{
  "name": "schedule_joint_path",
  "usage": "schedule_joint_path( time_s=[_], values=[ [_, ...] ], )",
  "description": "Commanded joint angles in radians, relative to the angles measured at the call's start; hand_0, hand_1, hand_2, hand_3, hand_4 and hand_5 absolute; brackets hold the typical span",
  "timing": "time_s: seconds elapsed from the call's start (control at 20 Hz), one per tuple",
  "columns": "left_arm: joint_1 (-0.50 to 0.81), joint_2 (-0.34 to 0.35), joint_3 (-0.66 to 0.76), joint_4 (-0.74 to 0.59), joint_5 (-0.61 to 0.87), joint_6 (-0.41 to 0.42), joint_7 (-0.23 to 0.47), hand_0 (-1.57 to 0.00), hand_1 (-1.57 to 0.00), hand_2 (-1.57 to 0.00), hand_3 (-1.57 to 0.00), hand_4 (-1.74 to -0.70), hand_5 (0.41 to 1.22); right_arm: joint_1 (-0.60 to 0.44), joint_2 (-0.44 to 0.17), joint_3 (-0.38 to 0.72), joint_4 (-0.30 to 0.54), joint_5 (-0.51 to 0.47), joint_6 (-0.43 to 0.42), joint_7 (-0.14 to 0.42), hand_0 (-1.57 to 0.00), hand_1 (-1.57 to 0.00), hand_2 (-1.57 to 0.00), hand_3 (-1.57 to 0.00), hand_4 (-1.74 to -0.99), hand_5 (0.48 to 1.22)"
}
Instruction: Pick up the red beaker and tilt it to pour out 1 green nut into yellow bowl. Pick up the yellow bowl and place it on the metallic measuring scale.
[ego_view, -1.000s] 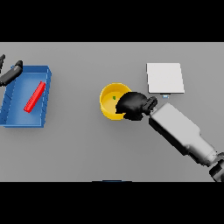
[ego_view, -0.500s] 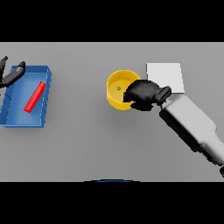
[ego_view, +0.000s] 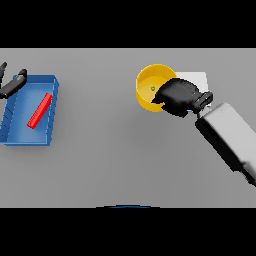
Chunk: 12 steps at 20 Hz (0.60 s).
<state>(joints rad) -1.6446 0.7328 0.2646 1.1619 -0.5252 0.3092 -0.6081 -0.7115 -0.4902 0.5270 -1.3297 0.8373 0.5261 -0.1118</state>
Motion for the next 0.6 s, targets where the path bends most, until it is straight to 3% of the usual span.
schedule_joint_path(
  time_s=[0.0, 0.1, 0.15, 0.3, 0.55],
  values=[
    [-0.003, 0.006, 0.003, 0.005, -0.008, 0.002, -0.002, 0.0, 0.0, 0.0, 0.0, -0.73, 0.715, -0.001, -0.006, -0.007, 0.012, 0.003, -0.011, 0.004, -1.57, -1.57, -1.54, -1.15, -1.741, 1.221],
    [-0.006, 0.005, 0.005, 0.017, -0.007, 0.013, -0.002, 0.0, 0.0, 0.0, 0.0, -0.73, 0.717, -0.013, -0.011, -0.032, 0.065, 0.003, -0.044, 0.007, -1.57, -1.57, -1.53, -1.15, -1.741, 1.221],
    [-0.006, 0.005, 0.005, 0.018, -0.007, 0.013, -0.002, 0.0, 0.0, 0.0, 0.0, -0.73, 0.72, -0.012, -0.013, -0.032, 0.067, 0.009, -0.046, 0.035, -1.57, -1.57, -1.53, -1.15, -1.741, 1.221],
    [-0.015, 0.017, 0.006, 0.042, -0.003, 0.013, 0.007, 0.0, 0.0, 0.0, 0.0, -0.74, 0.73, -0.024, -0.043, -0.057, 0.155, 0.019, -0.113, -0.022, -1.57, -1.57, -1.54, -1.14, -1.741, 1.221],
    [-0.014, 0.004, -0.003, 0.026, -0.011, 0.016, 0.029, 0.0, 0.0, 0.0, 0.0, -0.72, 0.732, -0.046, -0.034, -0.088, 0.322, 0.032, -0.197, -0.019, -1.57, -1.57, -1.52, -1.16, -1.741, 1.221]
  ],
)
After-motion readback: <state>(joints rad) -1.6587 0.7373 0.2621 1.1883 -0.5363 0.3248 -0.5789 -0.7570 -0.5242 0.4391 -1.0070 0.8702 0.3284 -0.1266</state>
